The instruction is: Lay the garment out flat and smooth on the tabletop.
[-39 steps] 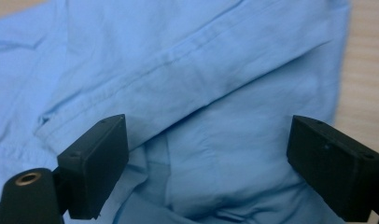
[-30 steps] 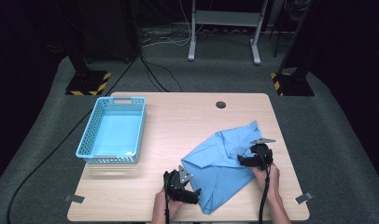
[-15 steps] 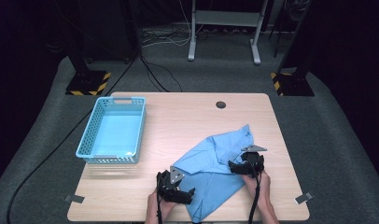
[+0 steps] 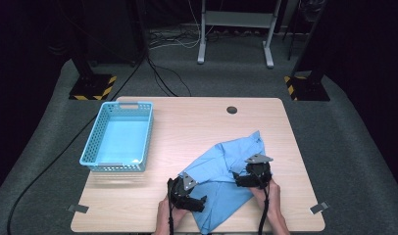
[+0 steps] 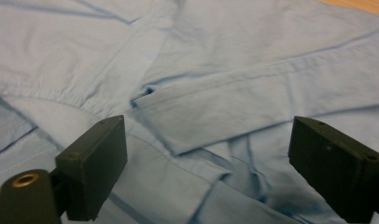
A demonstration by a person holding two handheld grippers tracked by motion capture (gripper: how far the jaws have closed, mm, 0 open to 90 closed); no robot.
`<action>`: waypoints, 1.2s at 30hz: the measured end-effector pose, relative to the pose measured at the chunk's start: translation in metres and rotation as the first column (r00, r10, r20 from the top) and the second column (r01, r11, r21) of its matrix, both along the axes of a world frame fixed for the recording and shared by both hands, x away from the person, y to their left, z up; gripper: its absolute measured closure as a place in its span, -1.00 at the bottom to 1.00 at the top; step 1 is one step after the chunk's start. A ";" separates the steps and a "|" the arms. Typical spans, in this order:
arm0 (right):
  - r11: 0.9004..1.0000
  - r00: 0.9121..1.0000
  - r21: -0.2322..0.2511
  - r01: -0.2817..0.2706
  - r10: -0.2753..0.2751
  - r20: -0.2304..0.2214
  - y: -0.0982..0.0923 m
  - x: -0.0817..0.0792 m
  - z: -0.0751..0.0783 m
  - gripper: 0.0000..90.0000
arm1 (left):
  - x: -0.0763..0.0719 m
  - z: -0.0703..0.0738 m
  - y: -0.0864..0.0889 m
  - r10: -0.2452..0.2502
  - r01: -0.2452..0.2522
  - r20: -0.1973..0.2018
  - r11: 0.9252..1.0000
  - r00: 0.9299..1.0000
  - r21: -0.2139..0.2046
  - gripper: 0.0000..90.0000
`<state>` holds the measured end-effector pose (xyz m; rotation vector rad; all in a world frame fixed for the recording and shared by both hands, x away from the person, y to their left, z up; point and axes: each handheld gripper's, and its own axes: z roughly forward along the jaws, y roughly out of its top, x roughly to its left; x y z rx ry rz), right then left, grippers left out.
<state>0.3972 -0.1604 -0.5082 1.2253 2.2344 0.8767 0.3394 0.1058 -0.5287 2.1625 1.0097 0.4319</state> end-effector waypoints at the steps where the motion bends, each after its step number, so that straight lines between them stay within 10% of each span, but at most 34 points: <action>1: 1.000 1.000 -0.023 -0.009 0.009 -0.003 0.004 0.000 -0.001 -0.61 | 0.000 0.000 0.000 0.000 0.000 0.000 1.000 1.000 0.000 -0.98; 11: 1.000 1.000 -0.013 0.013 -0.014 -0.024 0.005 0.015 0.000 0.37 | 0.000 0.000 0.000 0.000 0.000 0.000 1.000 1.000 0.000 -0.98; 19: 0.999 0.999 -0.028 0.041 -0.041 -0.009 -0.004 0.032 0.011 0.69 | 0.000 0.000 0.000 -0.001 0.001 0.001 1.000 1.000 0.000 -0.98; 24: 0.998 0.997 -0.011 0.068 -0.068 -0.037 -0.015 0.048 0.011 0.44 | 0.000 0.000 0.000 0.000 0.000 0.000 1.000 1.000 0.000 -0.98; 32: 0.997 0.999 0.061 0.040 -0.038 -0.034 -0.003 0.023 0.010 -0.23 | 0.000 0.000 0.000 0.000 0.000 0.000 1.000 1.000 0.000 -0.98; 36: 0.997 0.996 0.012 0.070 -0.069 -0.049 0.008 0.026 -0.002 -0.48 | 0.000 0.000 0.000 0.000 0.000 0.000 1.000 1.000 0.000 -0.98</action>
